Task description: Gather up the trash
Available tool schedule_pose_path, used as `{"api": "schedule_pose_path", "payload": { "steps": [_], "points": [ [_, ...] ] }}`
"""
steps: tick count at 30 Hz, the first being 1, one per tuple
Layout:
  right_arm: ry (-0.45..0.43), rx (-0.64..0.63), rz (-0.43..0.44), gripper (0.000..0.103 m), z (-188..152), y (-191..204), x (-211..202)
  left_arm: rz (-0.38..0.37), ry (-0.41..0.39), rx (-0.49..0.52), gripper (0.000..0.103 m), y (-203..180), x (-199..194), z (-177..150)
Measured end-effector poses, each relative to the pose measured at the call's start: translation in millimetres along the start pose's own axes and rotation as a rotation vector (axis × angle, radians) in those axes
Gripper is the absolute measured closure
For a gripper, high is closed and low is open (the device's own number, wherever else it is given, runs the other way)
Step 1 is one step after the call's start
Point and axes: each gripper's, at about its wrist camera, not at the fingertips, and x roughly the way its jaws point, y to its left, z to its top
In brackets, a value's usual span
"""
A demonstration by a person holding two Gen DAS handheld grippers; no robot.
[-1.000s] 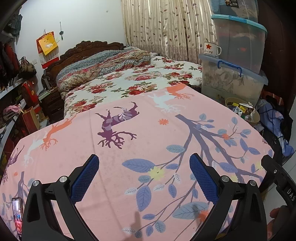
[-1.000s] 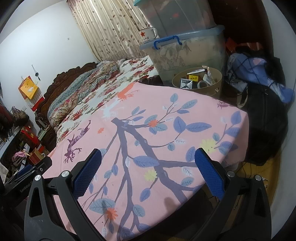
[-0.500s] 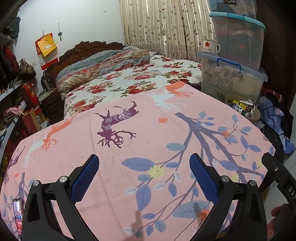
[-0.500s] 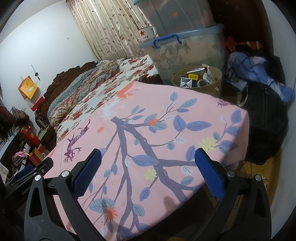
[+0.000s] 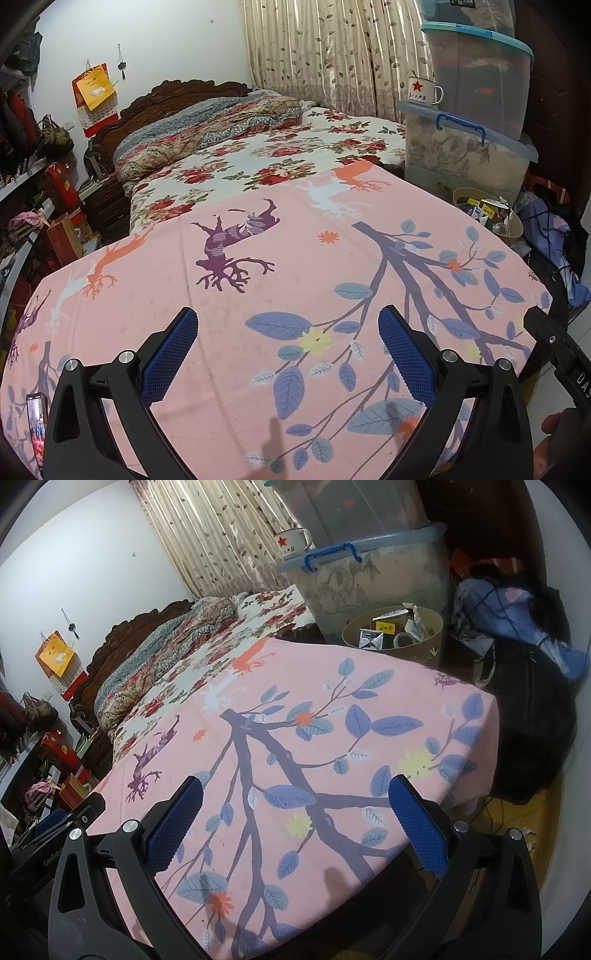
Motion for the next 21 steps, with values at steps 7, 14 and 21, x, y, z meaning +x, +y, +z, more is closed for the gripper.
{"api": "schedule_pose_path", "payload": {
  "steps": [7,14,21],
  "points": [
    [0.000,0.000,0.000,0.004,1.0,-0.1,0.3,0.002,-0.005,0.012,0.009,0.7,-1.6,-1.2],
    [0.001,0.001,0.000,0.004,2.3,-0.6,0.4,-0.008,-0.009,0.037,0.009,-5.7,-2.4,-0.5],
    [0.003,0.000,0.002,0.004,1.1,0.1,0.4,-0.019,-0.001,0.029,0.009,-5.1,-2.5,1.0]
  ]
}}
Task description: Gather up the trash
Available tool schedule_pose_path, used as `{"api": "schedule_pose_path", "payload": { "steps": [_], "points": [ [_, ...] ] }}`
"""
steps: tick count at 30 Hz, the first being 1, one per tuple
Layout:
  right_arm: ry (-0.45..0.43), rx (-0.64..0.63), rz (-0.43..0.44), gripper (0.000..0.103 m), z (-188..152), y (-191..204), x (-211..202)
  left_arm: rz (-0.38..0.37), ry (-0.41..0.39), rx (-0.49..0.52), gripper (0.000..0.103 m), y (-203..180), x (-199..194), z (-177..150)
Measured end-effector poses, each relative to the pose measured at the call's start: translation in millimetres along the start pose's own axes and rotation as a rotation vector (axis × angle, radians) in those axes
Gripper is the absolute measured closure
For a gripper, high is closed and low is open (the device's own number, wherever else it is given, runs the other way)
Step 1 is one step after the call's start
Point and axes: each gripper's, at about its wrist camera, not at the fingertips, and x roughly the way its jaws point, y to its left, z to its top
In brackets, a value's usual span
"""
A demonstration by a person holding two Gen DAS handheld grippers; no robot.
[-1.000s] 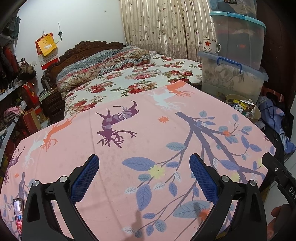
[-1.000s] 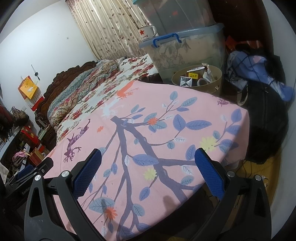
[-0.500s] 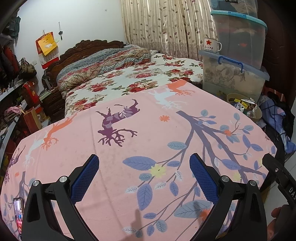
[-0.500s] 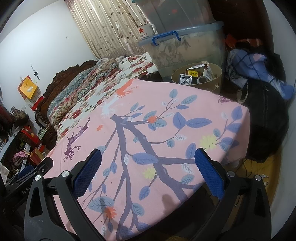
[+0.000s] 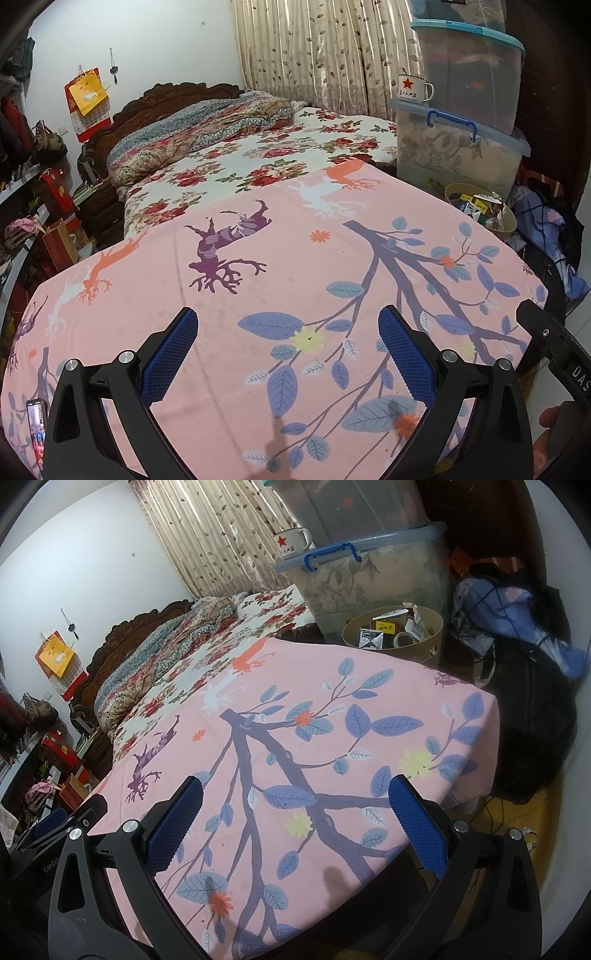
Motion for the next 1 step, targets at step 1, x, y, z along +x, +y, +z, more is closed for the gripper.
{"api": "schedule_pose_path", "payload": {
  "steps": [1],
  "points": [
    [0.000,0.001,-0.001,0.004,2.1,-0.8,0.1,-0.001,0.001,-0.002,0.009,0.9,-0.1,-0.2]
  ]
}}
